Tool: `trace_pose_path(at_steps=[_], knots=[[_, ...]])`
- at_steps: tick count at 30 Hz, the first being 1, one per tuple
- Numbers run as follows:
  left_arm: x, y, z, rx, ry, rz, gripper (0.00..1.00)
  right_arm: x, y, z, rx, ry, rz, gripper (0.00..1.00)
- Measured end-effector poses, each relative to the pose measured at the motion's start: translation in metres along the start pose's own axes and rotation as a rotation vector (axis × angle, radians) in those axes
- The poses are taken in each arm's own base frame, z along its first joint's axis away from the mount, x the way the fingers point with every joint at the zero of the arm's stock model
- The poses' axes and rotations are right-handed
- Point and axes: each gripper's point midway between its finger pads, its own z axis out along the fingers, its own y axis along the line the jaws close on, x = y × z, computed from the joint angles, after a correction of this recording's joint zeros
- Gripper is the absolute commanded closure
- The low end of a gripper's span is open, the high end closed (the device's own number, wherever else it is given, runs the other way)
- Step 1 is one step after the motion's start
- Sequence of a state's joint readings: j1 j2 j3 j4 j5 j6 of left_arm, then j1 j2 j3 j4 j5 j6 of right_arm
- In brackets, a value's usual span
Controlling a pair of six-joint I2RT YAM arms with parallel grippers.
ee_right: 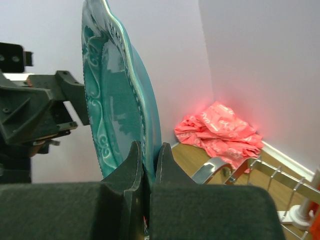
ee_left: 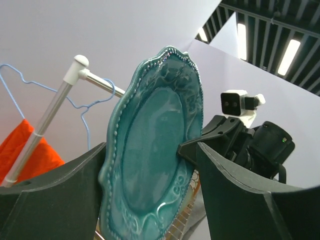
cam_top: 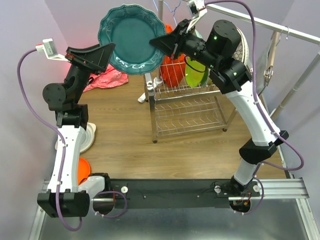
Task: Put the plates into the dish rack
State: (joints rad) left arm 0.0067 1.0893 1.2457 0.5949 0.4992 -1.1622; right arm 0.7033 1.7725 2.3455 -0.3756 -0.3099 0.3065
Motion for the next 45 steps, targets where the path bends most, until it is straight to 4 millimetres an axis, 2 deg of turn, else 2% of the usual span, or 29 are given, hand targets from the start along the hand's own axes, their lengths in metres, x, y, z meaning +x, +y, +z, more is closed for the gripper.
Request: trace_pose_path(at_steps=[6,10,16,20,25,31,35,42,45], knots=[[-0.011,0.007,-0.009,-0.101,-0.029,0.084,0.23,-0.011,-0.009,-0.008,0.062,-0.021,-0.084,1.00],[-0.023,0.009,-0.017,-0.171,-0.056,0.160,0.23,-0.026,-0.018,-0.019,0.134,-0.054,-0.154,1.00],[-0.031,0.004,-0.034,-0.237,-0.083,0.227,0.23,-0.049,-0.032,-0.051,0.279,-0.097,-0.247,1.00],[-0.030,0.000,-0.047,-0.263,-0.089,0.249,0.22,-0.057,-0.043,-0.075,0.373,-0.101,-0.315,1.00],[-0.023,0.010,-0.062,-0.317,-0.086,0.255,0.22,-0.063,-0.058,-0.089,0.475,-0.096,-0.381,1.00],[-0.010,0.028,-0.075,-0.378,-0.067,0.232,0.22,-0.053,-0.075,-0.099,0.579,-0.025,-0.454,1.00],[-0.004,0.040,-0.080,-0.412,-0.054,0.218,0.22,-0.048,-0.071,-0.099,0.603,0.001,-0.497,1.00],[-0.004,0.041,-0.083,-0.426,-0.053,0.219,0.22,-0.026,-0.028,-0.084,0.567,0.062,-0.594,1.00],[-0.004,0.039,-0.084,-0.426,-0.055,0.223,0.22,-0.022,-0.024,-0.082,0.573,0.081,-0.626,1.00]])
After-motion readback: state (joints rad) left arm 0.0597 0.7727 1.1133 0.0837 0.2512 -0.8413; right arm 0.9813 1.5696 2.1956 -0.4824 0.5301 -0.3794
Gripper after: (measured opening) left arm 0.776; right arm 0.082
